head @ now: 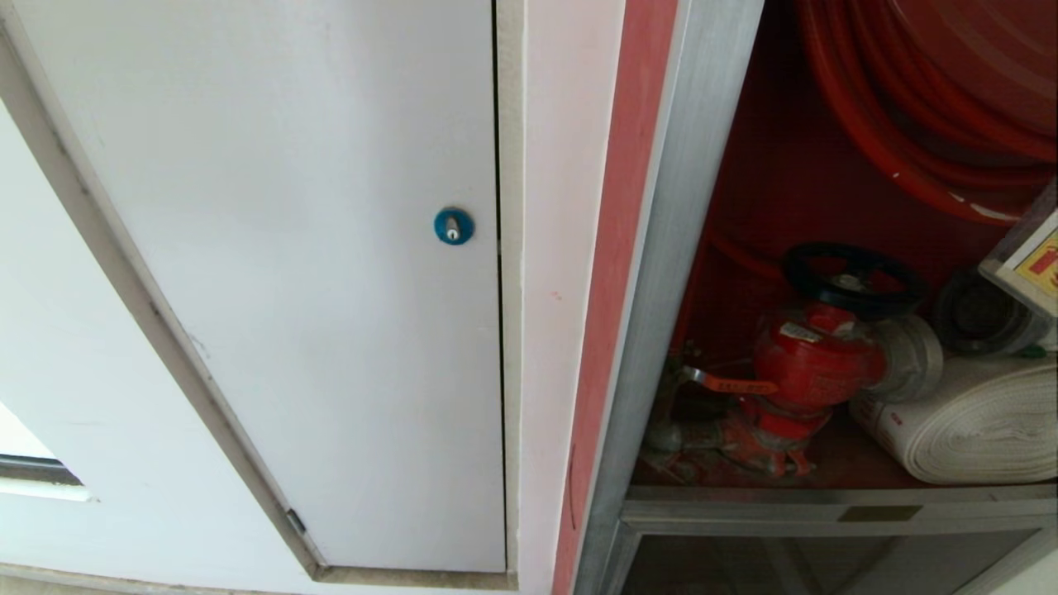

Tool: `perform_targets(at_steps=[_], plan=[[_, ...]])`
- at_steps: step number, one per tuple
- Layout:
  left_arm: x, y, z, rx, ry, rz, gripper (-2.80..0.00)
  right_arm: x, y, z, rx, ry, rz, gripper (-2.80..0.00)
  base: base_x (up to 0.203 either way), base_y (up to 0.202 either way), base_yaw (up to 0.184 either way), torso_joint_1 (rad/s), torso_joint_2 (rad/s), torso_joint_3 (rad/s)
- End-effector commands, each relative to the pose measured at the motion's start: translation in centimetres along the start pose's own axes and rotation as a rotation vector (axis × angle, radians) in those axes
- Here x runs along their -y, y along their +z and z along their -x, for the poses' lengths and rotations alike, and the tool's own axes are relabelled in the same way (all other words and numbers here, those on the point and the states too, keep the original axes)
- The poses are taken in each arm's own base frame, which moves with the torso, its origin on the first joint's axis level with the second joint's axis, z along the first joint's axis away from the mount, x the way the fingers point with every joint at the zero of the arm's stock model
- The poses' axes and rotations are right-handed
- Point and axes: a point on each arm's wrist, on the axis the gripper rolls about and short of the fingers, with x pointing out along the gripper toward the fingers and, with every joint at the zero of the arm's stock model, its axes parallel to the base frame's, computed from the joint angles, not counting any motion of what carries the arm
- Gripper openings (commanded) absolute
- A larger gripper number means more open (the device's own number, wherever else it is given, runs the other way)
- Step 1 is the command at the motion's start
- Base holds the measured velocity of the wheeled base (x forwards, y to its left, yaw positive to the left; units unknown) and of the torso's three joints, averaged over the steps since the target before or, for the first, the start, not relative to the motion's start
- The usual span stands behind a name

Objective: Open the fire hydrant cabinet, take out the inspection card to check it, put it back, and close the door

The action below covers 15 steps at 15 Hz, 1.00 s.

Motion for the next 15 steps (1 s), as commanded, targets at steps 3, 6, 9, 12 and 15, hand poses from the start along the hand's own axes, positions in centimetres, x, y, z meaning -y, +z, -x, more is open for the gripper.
perform_targets(at_steps=[3,6,9,12,15], plan=[[0.0,-0.4,-0.1,-0.014,0.0,0.0,-2.8,-0.1,0.0,-0.4,0.008,0.096,-0.079,-2.8,0.0,0.0,0.0,0.0,0.0,0.0],[0.0,-0.4,-0.1,-0.014,0.0,0.0,-2.8,-0.2,-0.1,-0.5,0.003,0.149,-0.122,-2.8,0.0,0.0,0.0,0.0,0.0,0.0],[0.0,-0.4,-0.1,-0.014,0.0,0.0,-2.8,-0.7,-0.2,0.8,-0.104,0.25,-0.196,-2.8,0.0,0.0,0.0,0.0,0.0,0.0],[0.0,-0.4,-0.1,-0.014,0.0,0.0,-2.8,-1.2,0.7,2.7,-0.155,0.386,-0.295,-2.8,0.0,0.0,0.0,0.0,0.0,0.0],[0.0,-0.4,-0.1,-0.014,0.0,0.0,-2.8,-1.2,0.6,2.7,-0.162,0.391,-0.302,-2.8,0.0,0.0,0.0,0.0,0.0,0.0]])
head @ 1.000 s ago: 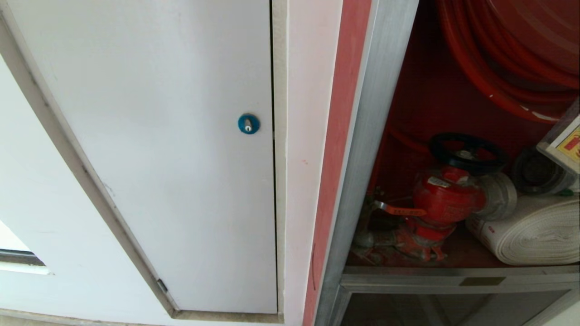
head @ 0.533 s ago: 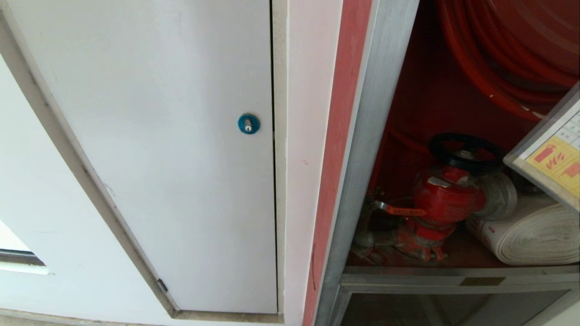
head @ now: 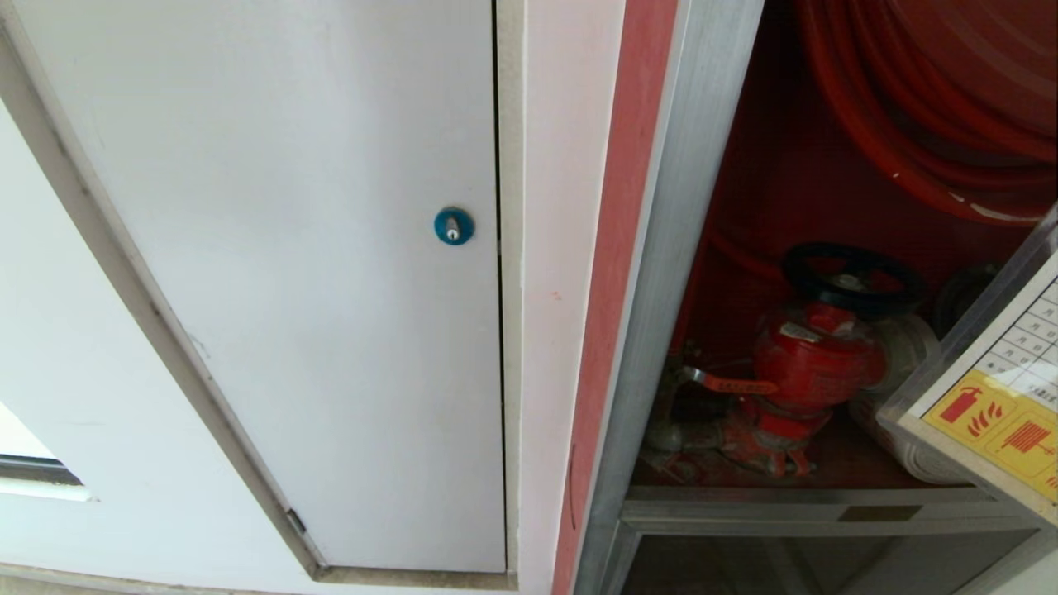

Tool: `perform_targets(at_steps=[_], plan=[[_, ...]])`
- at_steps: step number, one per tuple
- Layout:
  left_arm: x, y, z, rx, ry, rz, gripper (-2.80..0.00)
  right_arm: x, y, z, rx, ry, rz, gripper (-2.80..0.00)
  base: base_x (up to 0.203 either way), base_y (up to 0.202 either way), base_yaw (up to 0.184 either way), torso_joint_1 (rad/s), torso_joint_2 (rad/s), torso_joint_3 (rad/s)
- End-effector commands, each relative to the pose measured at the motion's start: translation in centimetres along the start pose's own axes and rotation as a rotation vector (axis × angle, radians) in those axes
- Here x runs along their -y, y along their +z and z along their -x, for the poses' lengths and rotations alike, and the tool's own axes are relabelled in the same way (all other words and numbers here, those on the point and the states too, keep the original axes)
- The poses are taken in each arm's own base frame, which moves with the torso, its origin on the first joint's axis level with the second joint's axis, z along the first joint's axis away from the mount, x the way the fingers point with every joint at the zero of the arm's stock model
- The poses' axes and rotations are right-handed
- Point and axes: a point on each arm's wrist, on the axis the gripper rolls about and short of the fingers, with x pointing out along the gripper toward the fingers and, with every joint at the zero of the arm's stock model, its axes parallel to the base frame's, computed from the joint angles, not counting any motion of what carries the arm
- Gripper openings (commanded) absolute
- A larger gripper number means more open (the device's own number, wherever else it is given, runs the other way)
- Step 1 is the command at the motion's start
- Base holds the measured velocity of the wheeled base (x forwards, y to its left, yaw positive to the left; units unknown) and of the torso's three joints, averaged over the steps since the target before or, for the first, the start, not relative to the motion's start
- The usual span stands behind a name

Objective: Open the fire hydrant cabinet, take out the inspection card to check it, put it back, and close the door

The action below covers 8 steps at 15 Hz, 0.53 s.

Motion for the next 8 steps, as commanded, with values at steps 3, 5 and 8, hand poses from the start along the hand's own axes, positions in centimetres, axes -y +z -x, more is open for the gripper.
perform_targets(at_steps=[3,5,8], plan=[[0.01,-0.38,-0.09,-0.014,0.0,0.0,-2.8,-0.11,0.1,0.04,0.007,0.041,-0.033,-2.8,0.0,0.0,0.0,0.0,0.0,0.0],[0.01,-0.38,-0.09,-0.014,0.0,0.0,-2.8,-0.08,0.16,-0.02,0.008,0.05,-0.038,-2.8,0.0,0.0,0.0,0.0,0.0,0.0],[0.0,-0.38,-0.09,-0.014,0.001,0.0,-2.8,-0.18,0.23,-0.1,0.01,0.119,-0.044,-2.8,0.0,0.0,0.0,0.0,0.0,0.0]])
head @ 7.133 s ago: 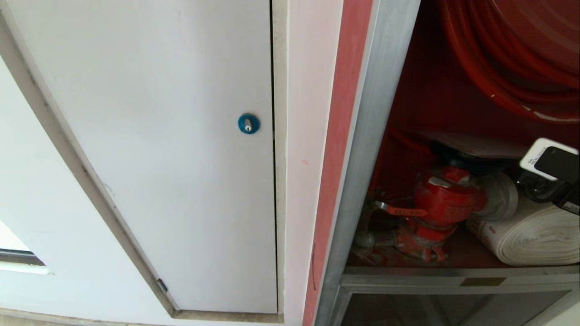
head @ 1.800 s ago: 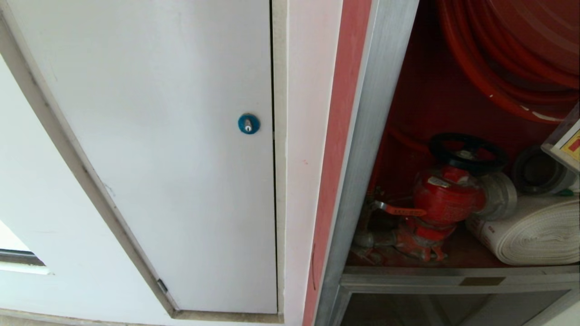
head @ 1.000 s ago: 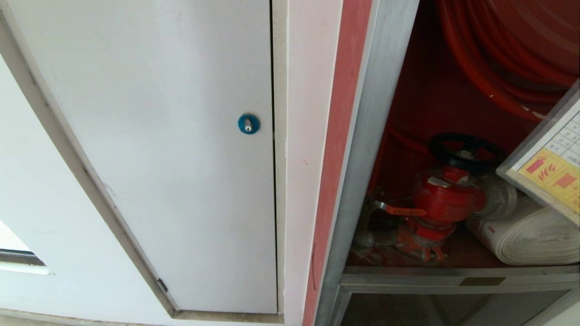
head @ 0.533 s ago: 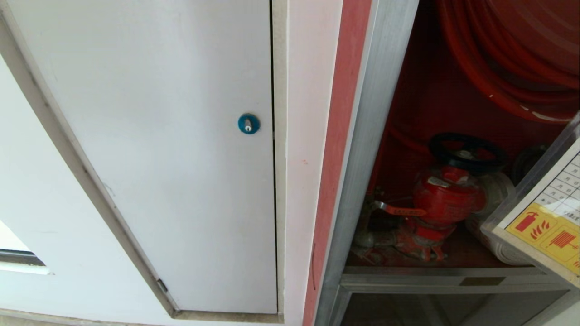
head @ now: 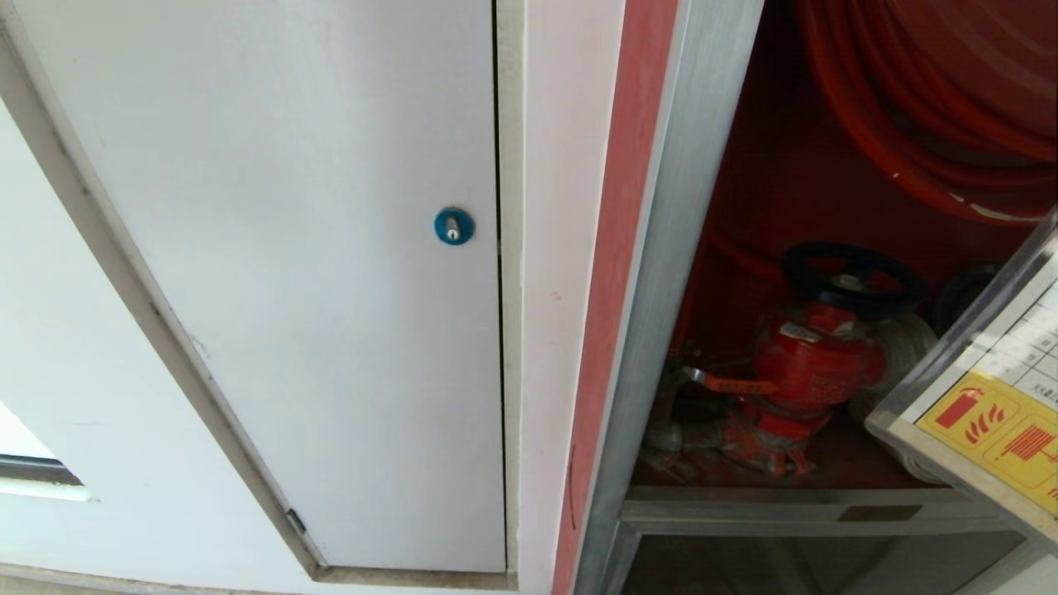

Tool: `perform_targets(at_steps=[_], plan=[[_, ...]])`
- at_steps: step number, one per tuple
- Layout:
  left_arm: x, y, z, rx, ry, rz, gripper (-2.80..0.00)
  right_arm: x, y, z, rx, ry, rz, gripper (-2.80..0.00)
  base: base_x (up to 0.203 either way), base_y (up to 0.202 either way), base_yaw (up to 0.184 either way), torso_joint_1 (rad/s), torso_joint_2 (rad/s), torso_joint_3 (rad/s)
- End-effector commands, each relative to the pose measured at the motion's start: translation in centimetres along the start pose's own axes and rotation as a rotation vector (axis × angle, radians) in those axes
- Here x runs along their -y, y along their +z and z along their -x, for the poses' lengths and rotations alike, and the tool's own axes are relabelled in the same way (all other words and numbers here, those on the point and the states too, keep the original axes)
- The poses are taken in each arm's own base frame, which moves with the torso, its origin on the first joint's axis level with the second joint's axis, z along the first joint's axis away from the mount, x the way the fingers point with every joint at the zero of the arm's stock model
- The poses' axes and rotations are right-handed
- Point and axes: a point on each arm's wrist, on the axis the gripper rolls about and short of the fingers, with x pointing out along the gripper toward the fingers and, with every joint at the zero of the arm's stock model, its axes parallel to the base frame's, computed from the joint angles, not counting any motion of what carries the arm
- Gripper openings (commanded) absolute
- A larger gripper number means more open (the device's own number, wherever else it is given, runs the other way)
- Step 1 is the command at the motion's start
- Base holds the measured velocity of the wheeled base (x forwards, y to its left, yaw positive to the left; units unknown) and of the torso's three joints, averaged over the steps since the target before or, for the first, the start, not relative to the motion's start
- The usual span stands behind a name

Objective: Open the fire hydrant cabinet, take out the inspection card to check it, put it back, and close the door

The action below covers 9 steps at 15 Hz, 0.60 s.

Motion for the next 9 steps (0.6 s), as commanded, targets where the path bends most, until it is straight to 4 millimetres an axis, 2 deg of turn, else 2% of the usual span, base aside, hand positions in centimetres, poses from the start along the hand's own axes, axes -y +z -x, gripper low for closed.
perform_targets(at_steps=[1,9], plan=[[0.01,-0.38,-0.09,-0.014,0.0,0.0,-2.8,0.04,0.02,-0.14,-0.007,0.033,-0.006,-2.8,0.0,0.0,0.0,0.0,0.0,0.0],[0.0,-0.38,-0.09,-0.014,0.001,0.0,-2.8,0.51,0.63,-1.05,-0.012,0.166,-0.013,-2.8,0.0,0.0,0.0,0.0,0.0,0.0]])
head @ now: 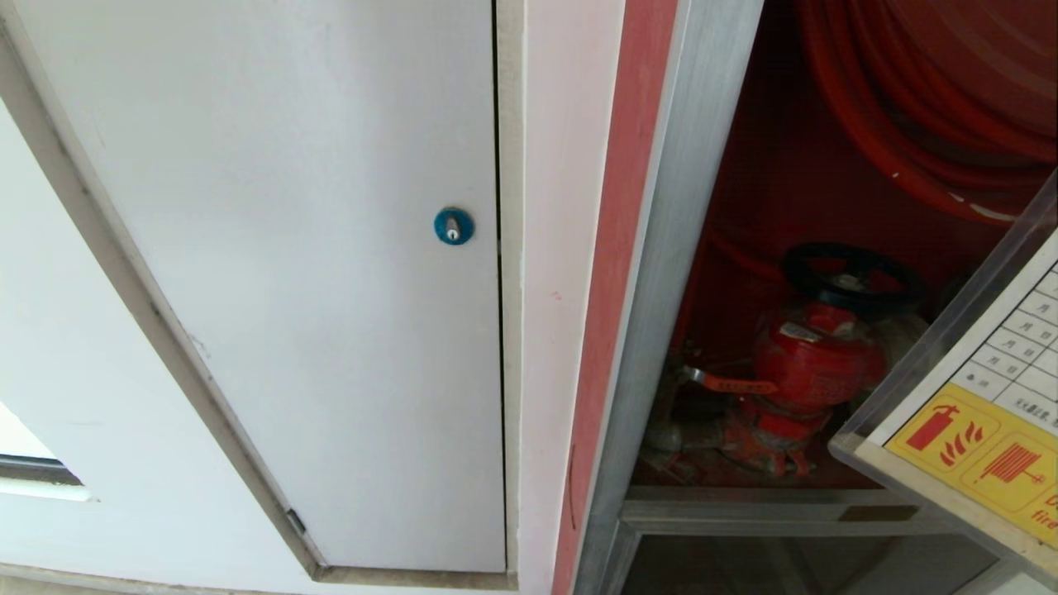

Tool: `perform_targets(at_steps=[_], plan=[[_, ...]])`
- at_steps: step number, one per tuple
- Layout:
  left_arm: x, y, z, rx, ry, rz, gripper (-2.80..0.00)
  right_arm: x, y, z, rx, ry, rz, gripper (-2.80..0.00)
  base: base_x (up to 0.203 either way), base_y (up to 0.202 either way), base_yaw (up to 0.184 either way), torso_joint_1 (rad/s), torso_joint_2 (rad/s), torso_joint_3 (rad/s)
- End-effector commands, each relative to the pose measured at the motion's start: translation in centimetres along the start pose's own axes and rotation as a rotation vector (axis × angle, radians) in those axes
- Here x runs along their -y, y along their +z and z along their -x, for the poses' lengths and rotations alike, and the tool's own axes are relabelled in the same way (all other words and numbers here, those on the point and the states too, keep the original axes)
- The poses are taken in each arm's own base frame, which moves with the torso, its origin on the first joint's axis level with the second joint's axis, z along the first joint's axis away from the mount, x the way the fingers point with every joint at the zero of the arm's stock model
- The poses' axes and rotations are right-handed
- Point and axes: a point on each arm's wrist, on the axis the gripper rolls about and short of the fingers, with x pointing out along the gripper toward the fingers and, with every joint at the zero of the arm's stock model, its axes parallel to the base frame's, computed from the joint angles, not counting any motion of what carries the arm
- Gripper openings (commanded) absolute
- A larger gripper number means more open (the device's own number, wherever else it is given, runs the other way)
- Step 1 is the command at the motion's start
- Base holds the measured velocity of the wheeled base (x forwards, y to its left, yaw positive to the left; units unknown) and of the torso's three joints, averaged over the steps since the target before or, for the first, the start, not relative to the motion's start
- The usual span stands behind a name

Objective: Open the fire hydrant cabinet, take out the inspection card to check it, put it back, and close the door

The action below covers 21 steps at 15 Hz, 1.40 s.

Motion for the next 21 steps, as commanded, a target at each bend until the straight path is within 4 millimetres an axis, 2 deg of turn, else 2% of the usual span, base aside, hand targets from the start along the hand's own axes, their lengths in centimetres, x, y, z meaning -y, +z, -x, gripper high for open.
perform_targets(at_steps=[1,7,11,16,21], plan=[[0.0,-0.4,-0.1,-0.013,-0.001,0.0,-2.8,0.1,-0.1,-0.2,-0.009,0.024,-0.009,-2.8,0.0,0.0,0.0,0.0,0.0,0.0],[0.0,-0.4,-0.1,-0.013,0.0,0.0,-2.8,1.0,0.3,-1.1,-0.034,0.149,0.01,-2.8,0.0,0.0,0.0,0.0,0.0,0.0],[0.0,-0.4,-0.1,-0.014,-0.001,0.0,-2.8,2.5,0.6,-2.5,-0.074,0.171,0.049,-2.8,0.0,0.0,0.0,0.0,0.0,0.0],[0.0,-0.4,-0.1,-0.013,-0.001,0.0,-2.8,3.6,1.2,-4.2,-0.123,0.292,0.061,-2.8,0.0,0.0,0.0,0.0,0.0,0.0],[0.0,-0.4,-0.1,-0.013,-0.001,0.0,-2.8,5.0,1.7,-7.0,-0.164,0.389,0.096,-2.8,0.0,0.0,0.0,0.0,0.0,0.0]])
